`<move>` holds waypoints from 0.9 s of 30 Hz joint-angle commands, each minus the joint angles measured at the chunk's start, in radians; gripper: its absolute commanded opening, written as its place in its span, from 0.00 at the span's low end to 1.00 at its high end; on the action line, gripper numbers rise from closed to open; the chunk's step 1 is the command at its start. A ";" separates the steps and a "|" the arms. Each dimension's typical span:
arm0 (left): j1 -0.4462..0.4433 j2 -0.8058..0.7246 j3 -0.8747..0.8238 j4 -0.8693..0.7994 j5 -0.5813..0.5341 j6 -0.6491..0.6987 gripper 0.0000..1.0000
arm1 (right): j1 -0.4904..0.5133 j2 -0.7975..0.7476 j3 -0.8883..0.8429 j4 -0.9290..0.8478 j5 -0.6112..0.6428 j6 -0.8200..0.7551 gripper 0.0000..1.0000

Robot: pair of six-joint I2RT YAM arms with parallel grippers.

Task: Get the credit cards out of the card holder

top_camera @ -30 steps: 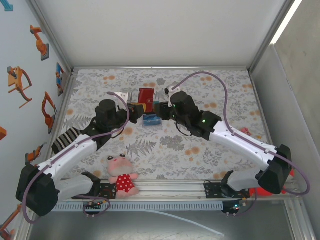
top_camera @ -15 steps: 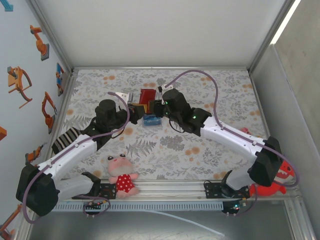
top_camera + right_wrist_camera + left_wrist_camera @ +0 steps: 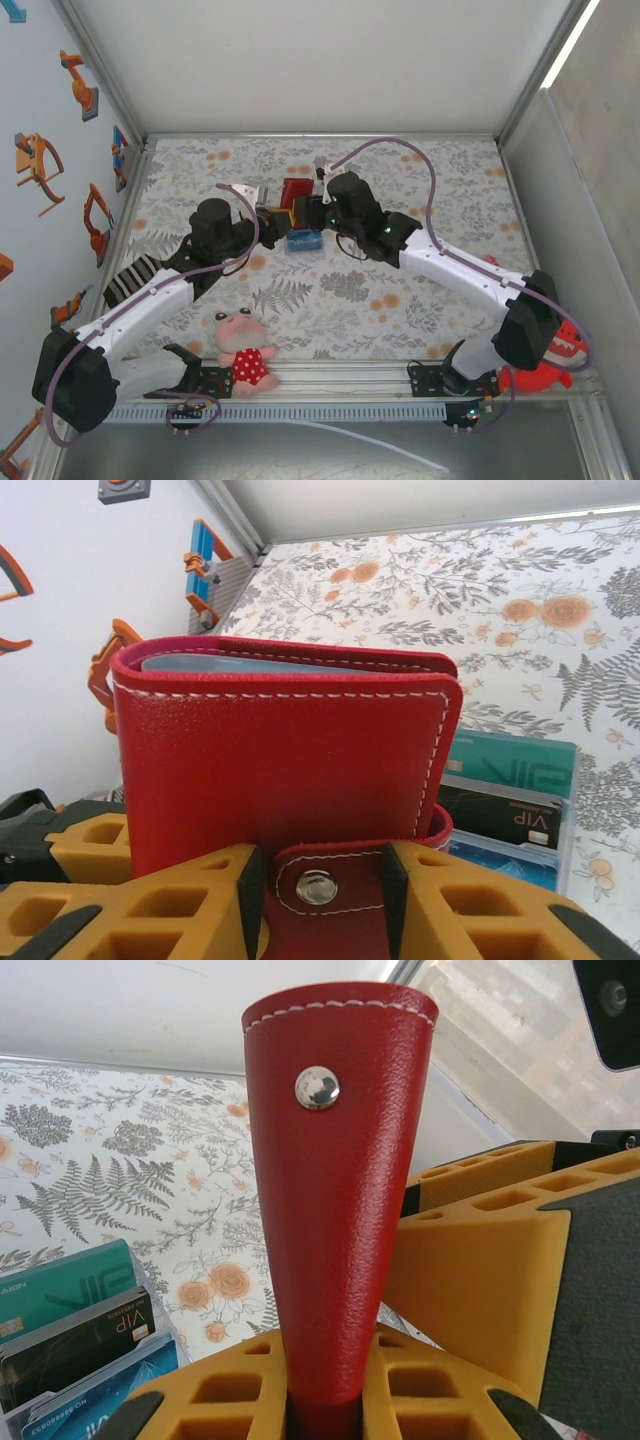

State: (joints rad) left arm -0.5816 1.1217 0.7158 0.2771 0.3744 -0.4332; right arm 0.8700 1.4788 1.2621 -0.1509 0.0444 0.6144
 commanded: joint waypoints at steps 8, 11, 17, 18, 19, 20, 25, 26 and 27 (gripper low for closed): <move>-0.007 -0.019 0.002 0.089 0.102 -0.005 0.00 | -0.034 0.017 -0.002 0.051 -0.061 0.047 0.36; -0.007 -0.020 0.002 0.098 0.121 -0.004 0.00 | -0.036 0.021 0.002 0.032 -0.052 0.045 0.34; -0.007 -0.017 0.005 0.096 0.132 -0.004 0.00 | -0.040 0.037 0.017 -0.005 -0.040 0.039 0.29; -0.007 -0.018 0.005 0.094 0.131 -0.003 0.00 | -0.041 0.037 0.019 -0.007 -0.040 0.040 0.28; -0.007 -0.020 0.005 0.093 0.128 -0.002 0.00 | -0.042 0.038 0.019 -0.009 -0.040 0.041 0.27; -0.007 -0.021 0.005 0.090 0.125 -0.002 0.00 | -0.044 0.036 0.018 -0.010 -0.040 0.039 0.26; -0.007 -0.025 0.007 0.079 0.103 -0.003 0.00 | -0.048 0.023 0.012 -0.013 -0.038 0.040 0.18; -0.007 -0.026 0.007 0.076 0.100 -0.004 0.00 | -0.049 0.019 0.009 -0.013 -0.037 0.040 0.17; -0.007 -0.026 0.007 0.077 0.096 -0.005 0.00 | -0.049 0.014 0.006 -0.013 -0.035 0.040 0.16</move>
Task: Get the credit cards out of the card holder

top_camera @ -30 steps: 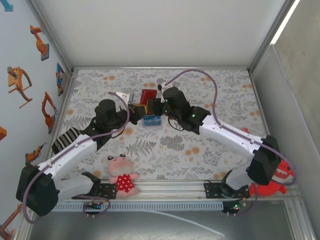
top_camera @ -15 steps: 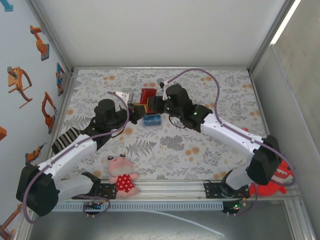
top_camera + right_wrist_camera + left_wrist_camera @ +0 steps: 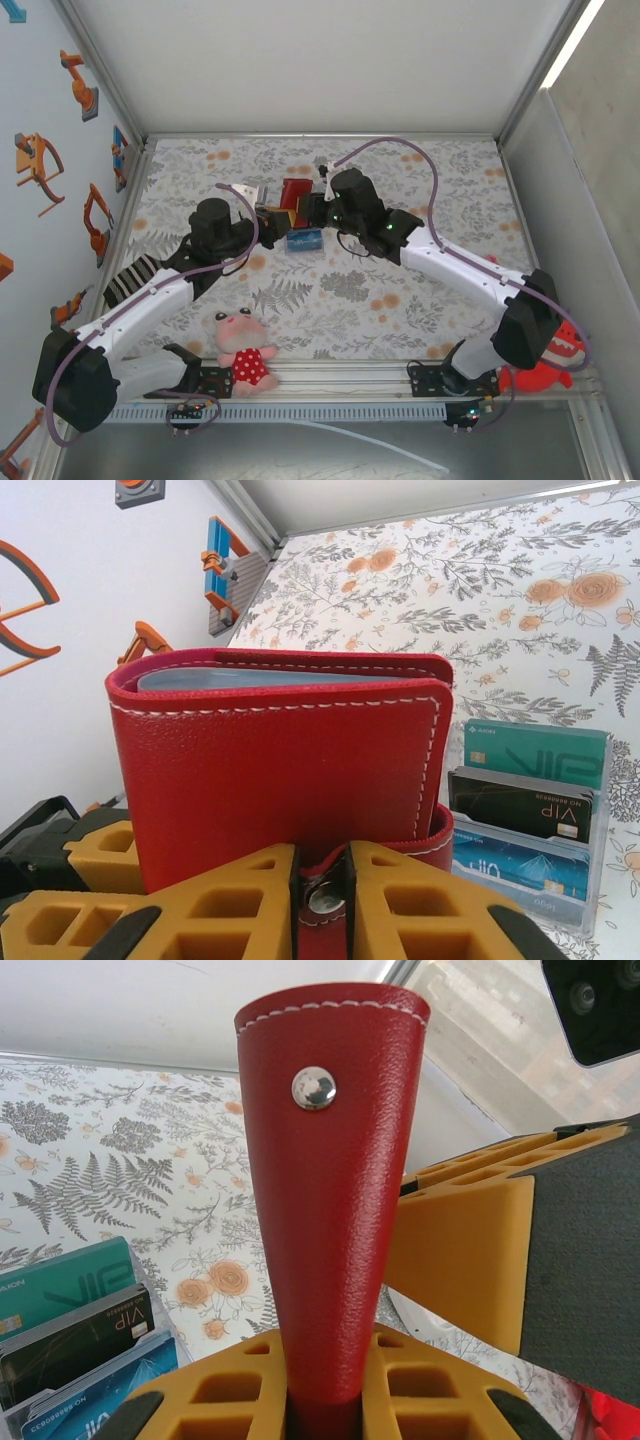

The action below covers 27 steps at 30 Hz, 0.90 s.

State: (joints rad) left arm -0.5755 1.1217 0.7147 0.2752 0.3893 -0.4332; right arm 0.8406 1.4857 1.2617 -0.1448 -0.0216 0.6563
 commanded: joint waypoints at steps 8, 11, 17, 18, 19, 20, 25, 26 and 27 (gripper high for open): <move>-0.012 -0.020 0.012 0.070 0.067 -0.008 0.00 | -0.025 -0.016 -0.013 -0.019 0.039 0.000 0.09; -0.012 -0.020 0.012 0.066 0.062 -0.008 0.00 | -0.026 -0.021 -0.015 -0.019 0.039 0.000 0.05; -0.012 -0.022 0.012 0.060 0.053 -0.009 0.00 | -0.028 -0.024 -0.019 -0.018 0.040 0.000 0.00; -0.012 -0.023 0.012 0.058 0.052 -0.009 0.00 | -0.029 -0.024 -0.018 -0.019 0.038 0.000 0.00; -0.012 -0.023 0.012 0.059 0.051 -0.009 0.00 | -0.028 -0.024 -0.019 -0.019 0.038 -0.001 0.00; -0.012 -0.023 0.012 0.058 0.051 -0.008 0.00 | -0.028 -0.025 -0.020 -0.019 0.038 -0.001 0.00; -0.011 -0.026 0.013 0.057 0.045 -0.007 0.00 | -0.029 -0.024 -0.022 -0.020 0.038 0.000 0.00; -0.012 -0.027 0.012 0.058 0.041 -0.007 0.00 | -0.028 -0.022 -0.022 -0.020 0.032 0.001 0.00; -0.011 -0.029 0.011 0.059 0.037 -0.006 0.00 | -0.028 -0.019 -0.021 -0.020 0.025 0.002 0.00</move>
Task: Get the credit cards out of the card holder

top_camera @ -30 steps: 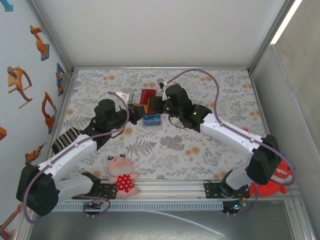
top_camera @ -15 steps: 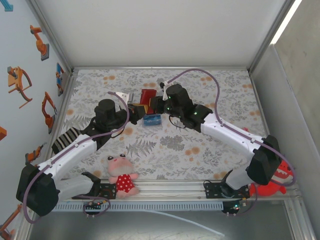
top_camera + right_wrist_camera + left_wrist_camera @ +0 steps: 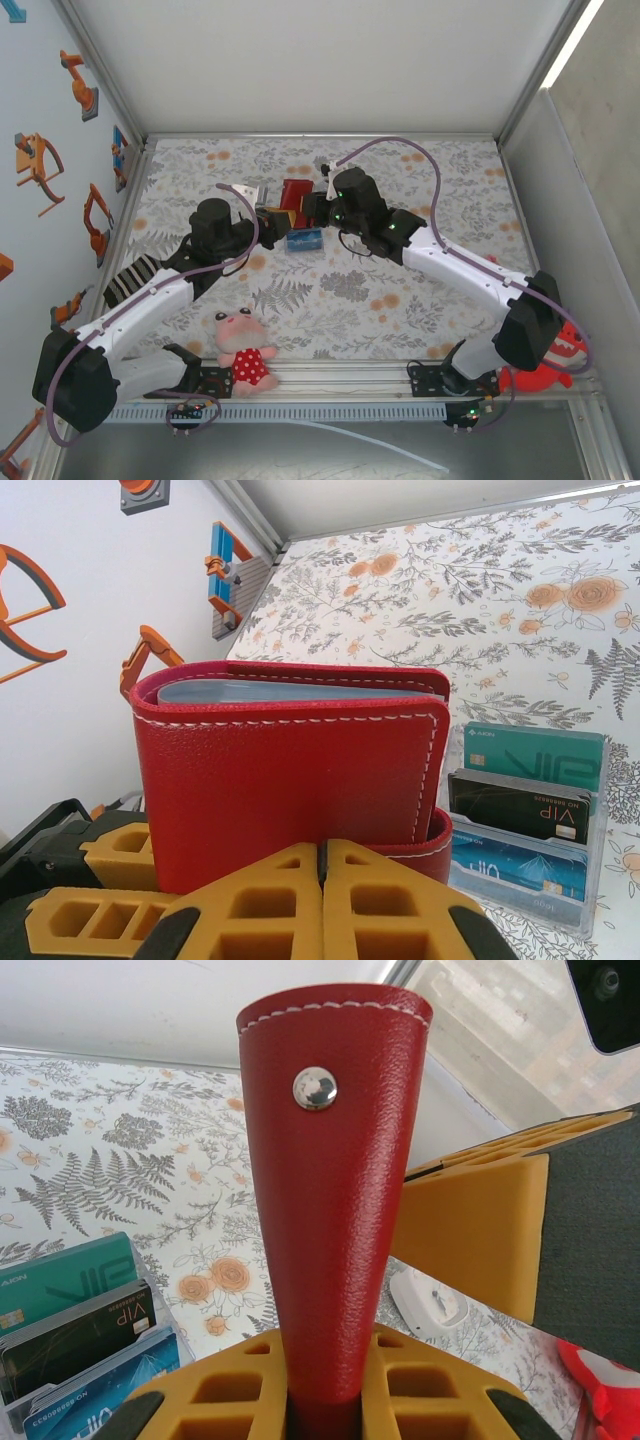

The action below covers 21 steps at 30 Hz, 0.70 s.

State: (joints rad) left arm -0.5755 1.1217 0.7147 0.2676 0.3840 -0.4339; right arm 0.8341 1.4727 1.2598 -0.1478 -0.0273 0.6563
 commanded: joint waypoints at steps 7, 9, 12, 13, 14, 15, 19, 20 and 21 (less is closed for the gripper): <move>-0.012 -0.027 0.014 0.071 0.044 -0.004 0.00 | -0.021 0.027 -0.004 -0.035 -0.021 0.002 0.26; -0.012 -0.026 0.012 0.071 0.043 -0.006 0.00 | -0.021 0.035 0.003 -0.031 -0.037 -0.001 0.27; -0.011 -0.025 0.012 0.071 0.044 -0.007 0.00 | -0.020 0.041 0.007 -0.018 -0.066 -0.001 0.32; -0.012 -0.025 0.012 0.071 0.046 -0.006 0.00 | -0.020 0.043 0.010 -0.016 -0.074 -0.003 0.33; -0.012 -0.022 0.012 0.071 0.046 -0.006 0.00 | -0.020 0.046 0.011 -0.015 -0.080 -0.005 0.35; -0.012 -0.022 0.012 0.073 0.045 -0.007 0.00 | -0.020 0.047 0.013 -0.017 -0.083 -0.005 0.36; -0.012 -0.023 0.014 0.078 0.044 -0.008 0.00 | -0.018 0.056 0.022 -0.034 -0.091 -0.009 0.39; -0.012 -0.023 0.014 0.078 0.043 -0.007 0.00 | -0.019 0.058 0.024 -0.040 -0.089 -0.010 0.38; -0.012 -0.022 0.014 0.082 0.043 -0.008 0.00 | -0.018 0.058 0.024 -0.050 -0.084 -0.011 0.36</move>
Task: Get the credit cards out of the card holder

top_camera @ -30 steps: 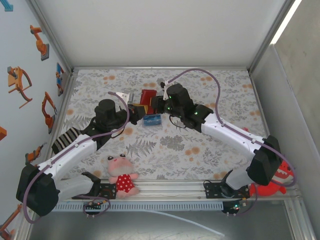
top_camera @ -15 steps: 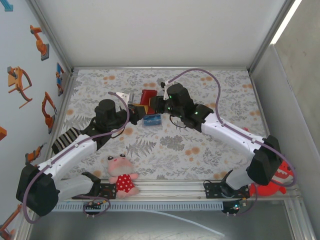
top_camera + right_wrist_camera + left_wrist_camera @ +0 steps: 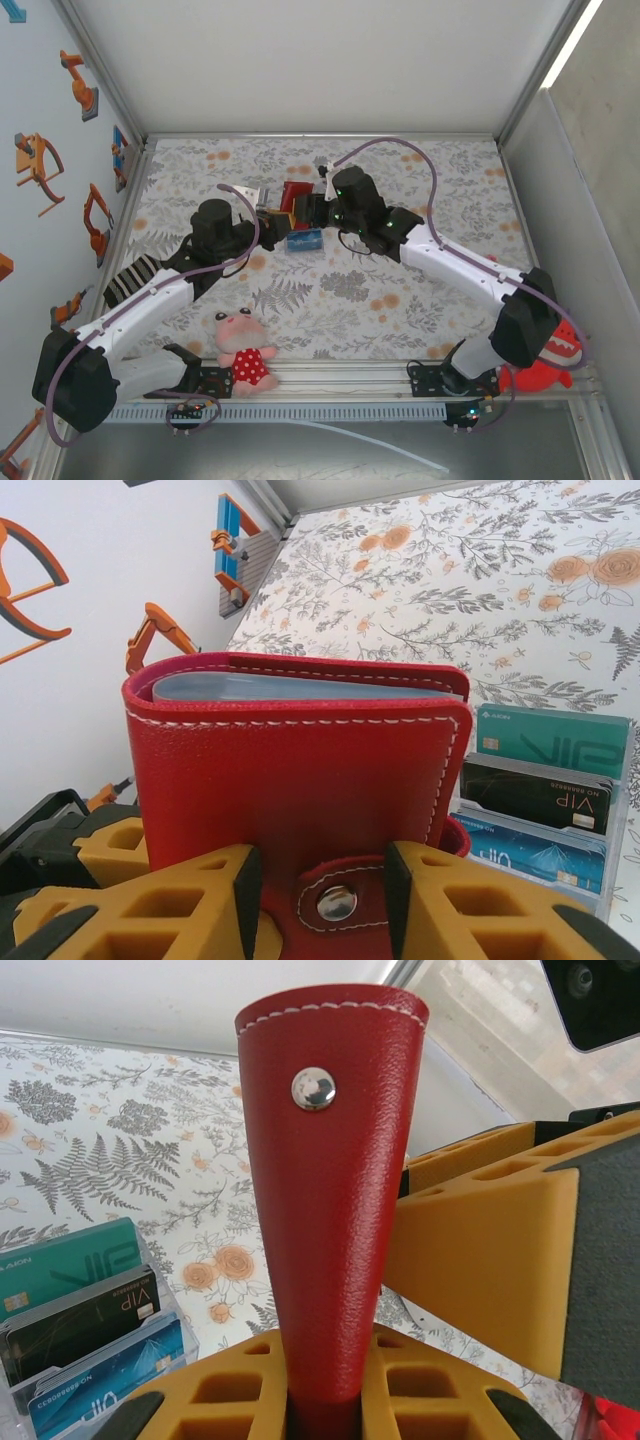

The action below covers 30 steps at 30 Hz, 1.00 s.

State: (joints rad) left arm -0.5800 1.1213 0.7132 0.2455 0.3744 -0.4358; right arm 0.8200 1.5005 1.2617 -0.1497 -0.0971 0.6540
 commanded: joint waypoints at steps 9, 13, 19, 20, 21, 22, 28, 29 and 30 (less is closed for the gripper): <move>-0.006 -0.026 0.016 0.125 0.045 -0.010 0.00 | -0.005 0.034 0.021 -0.124 0.048 -0.014 0.28; -0.007 -0.030 0.014 0.126 0.032 -0.012 0.00 | -0.005 0.034 0.021 -0.147 0.064 -0.017 0.24; -0.007 -0.038 0.006 0.135 0.008 -0.014 0.00 | -0.005 0.023 0.016 -0.160 0.083 -0.023 0.15; -0.007 -0.040 0.007 0.133 0.008 -0.016 0.00 | -0.005 0.022 0.015 -0.160 0.085 -0.023 0.13; -0.007 -0.040 0.006 0.132 0.008 -0.014 0.00 | -0.006 0.019 0.014 -0.162 0.089 -0.024 0.11; -0.007 -0.042 0.005 0.133 0.008 -0.017 0.00 | -0.005 0.016 0.013 -0.162 0.094 -0.024 0.09; -0.007 -0.052 -0.001 0.129 -0.002 -0.016 0.00 | -0.006 -0.008 0.000 -0.163 0.113 -0.026 0.02; -0.007 -0.054 -0.001 0.125 -0.003 -0.015 0.00 | -0.006 -0.013 -0.005 -0.162 0.120 -0.025 0.02; -0.007 -0.054 -0.001 0.120 -0.002 -0.014 0.00 | -0.007 -0.022 -0.009 -0.163 0.127 -0.026 0.01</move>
State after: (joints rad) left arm -0.5827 1.1030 0.7059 0.2764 0.3450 -0.4400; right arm 0.8173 1.5066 1.2739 -0.2760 -0.0093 0.6357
